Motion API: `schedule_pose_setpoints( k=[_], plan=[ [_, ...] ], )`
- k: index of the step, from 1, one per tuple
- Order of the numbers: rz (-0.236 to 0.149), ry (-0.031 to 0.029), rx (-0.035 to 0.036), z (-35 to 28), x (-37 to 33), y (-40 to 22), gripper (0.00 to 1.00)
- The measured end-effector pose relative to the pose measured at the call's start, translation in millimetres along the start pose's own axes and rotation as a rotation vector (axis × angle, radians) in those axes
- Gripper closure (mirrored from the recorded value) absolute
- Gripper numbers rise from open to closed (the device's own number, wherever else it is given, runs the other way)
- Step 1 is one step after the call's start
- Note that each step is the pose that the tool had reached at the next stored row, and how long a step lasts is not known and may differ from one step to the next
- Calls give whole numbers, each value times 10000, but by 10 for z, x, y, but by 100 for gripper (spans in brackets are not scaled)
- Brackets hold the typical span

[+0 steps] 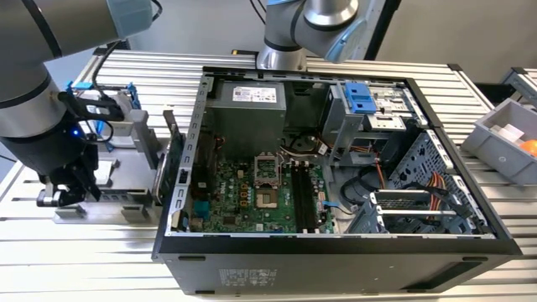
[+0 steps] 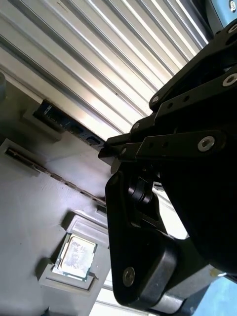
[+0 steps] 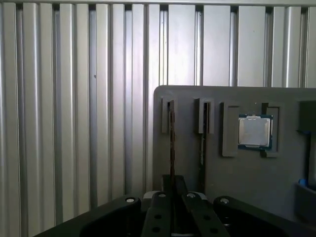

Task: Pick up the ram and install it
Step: 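Pick up the ram and move it above insertion slot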

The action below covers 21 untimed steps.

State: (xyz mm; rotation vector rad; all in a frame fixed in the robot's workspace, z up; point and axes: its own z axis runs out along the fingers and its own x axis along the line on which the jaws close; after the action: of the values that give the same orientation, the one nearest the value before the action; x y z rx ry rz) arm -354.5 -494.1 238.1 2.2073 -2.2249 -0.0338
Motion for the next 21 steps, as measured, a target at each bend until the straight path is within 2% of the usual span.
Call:
schedule_pose_setpoints(
  k=[11, 21],
  plan=[
    [5, 1, -1, -152, -2, 3, 100],
    [11, 0, 0, -253, -3, 6, 100]
  ],
)
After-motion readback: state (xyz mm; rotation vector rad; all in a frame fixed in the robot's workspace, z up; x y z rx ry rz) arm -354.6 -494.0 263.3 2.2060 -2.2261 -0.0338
